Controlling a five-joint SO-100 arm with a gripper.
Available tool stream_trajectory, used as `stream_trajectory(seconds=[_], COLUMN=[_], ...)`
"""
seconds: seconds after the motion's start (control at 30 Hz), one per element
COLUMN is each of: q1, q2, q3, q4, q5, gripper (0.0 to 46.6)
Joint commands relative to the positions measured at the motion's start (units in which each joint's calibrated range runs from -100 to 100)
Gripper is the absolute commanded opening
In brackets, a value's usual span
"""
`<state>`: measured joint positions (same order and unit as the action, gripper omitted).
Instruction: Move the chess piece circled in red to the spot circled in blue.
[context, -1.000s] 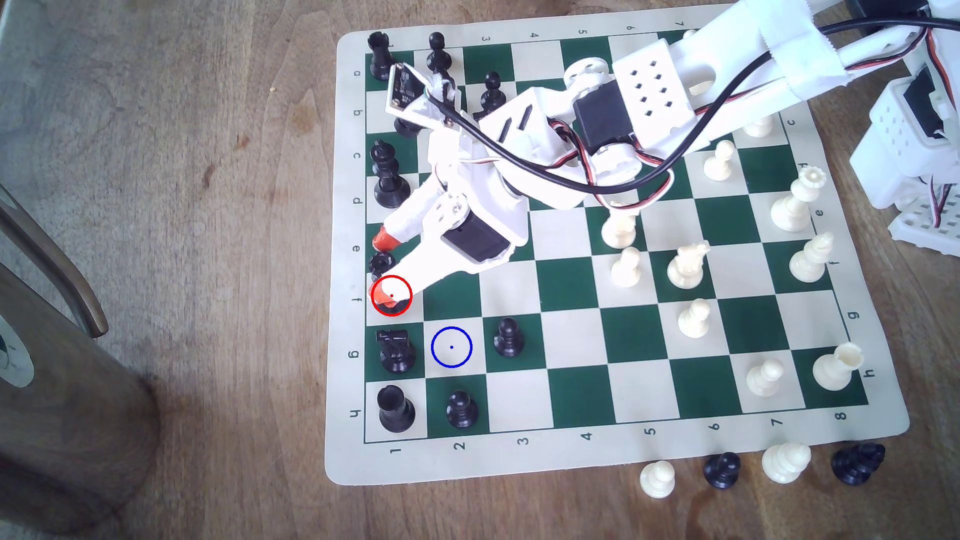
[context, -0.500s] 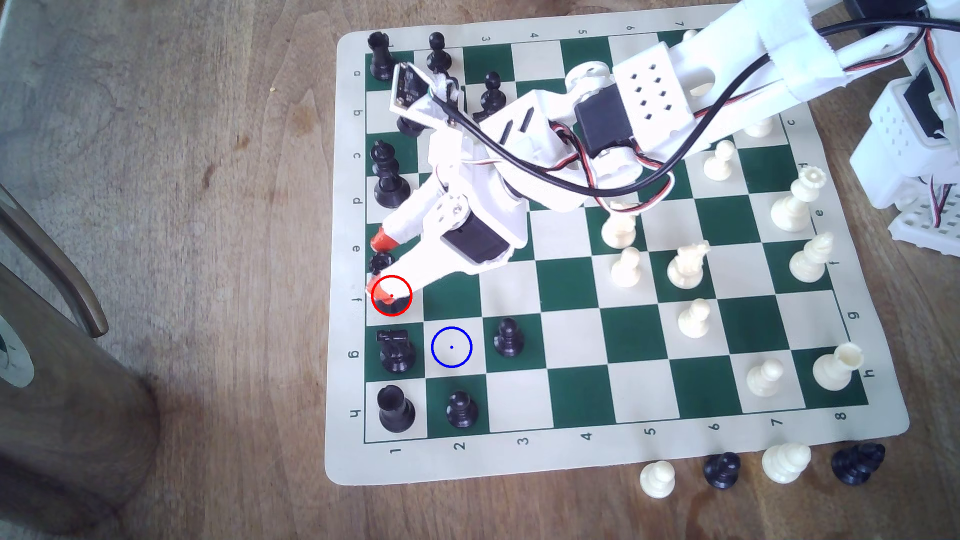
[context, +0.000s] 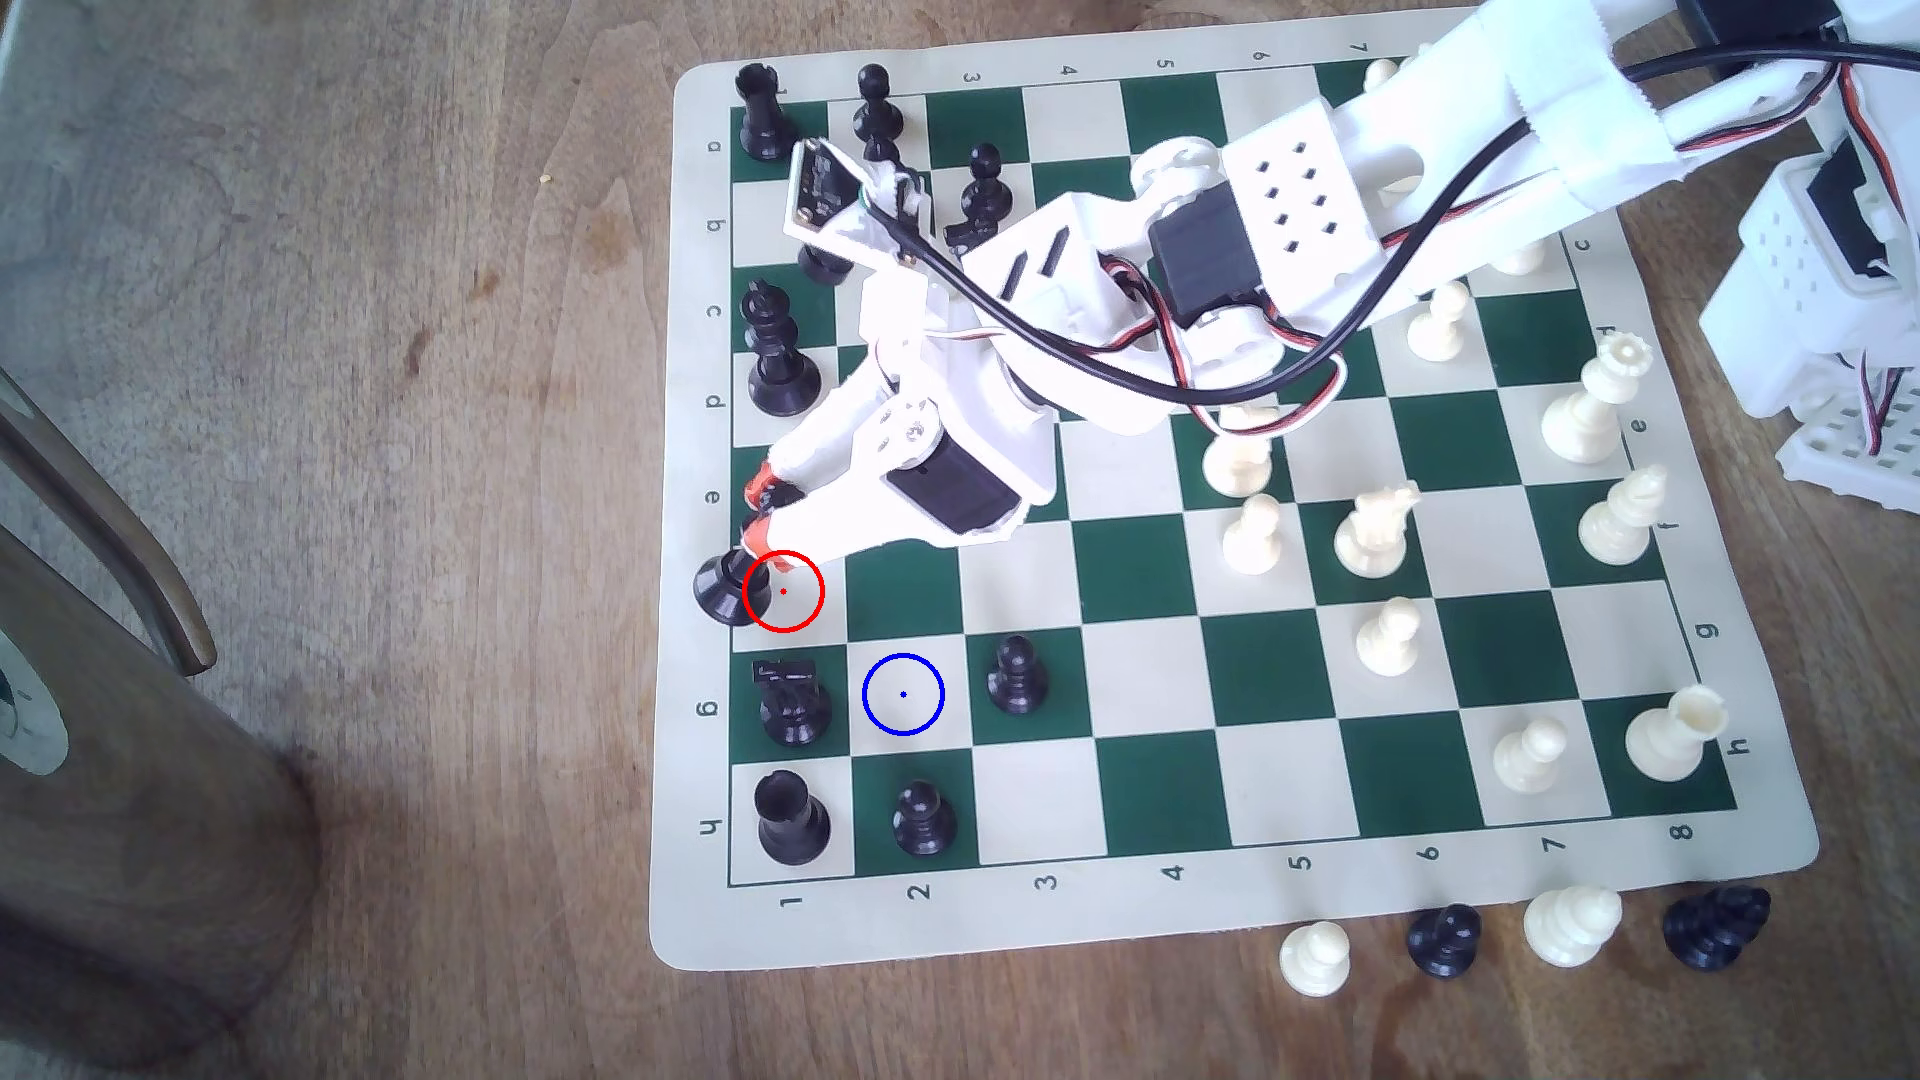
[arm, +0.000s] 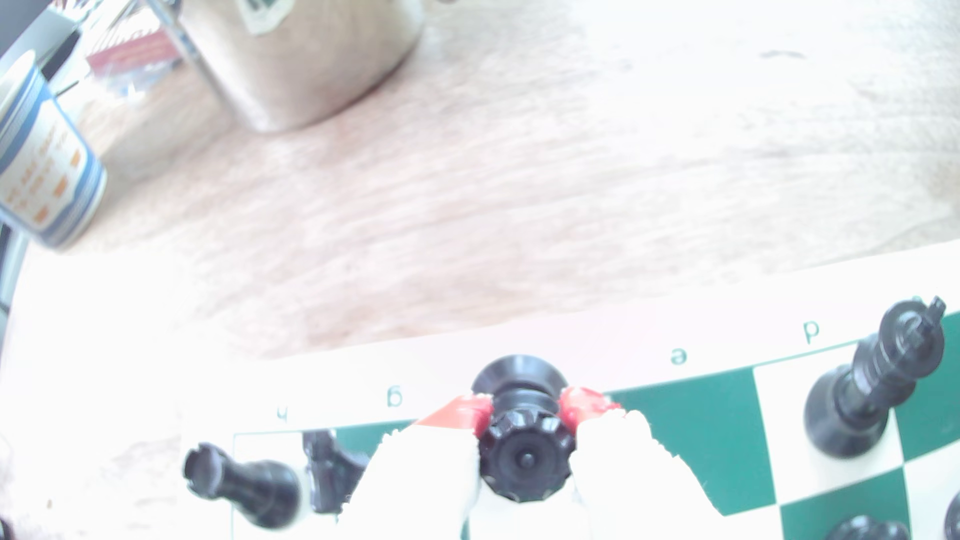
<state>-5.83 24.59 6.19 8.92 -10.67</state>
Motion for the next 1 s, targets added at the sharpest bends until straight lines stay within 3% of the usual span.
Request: stream_trajectory(seconds=[0.0,0.23,0.47,0.67,0.83,0.97], q1=[0.23,0.94,1.48,-4.15,-9.93,-10.4], q2=[-2.69,-5.07,-15.51,-21.2,-20.77,-20.26], q3=[-0.66,-1.11,-2.84,-2.11,-0.75,-0.93], q4=[-1.14,-1.23,4.43,13.6,18.35,20.81], q5=[-0.15,-0.29,-0.29,0.93,3.32,5.18], gripper=[0.2,0.2,0.2,0.2,0.2,0.2])
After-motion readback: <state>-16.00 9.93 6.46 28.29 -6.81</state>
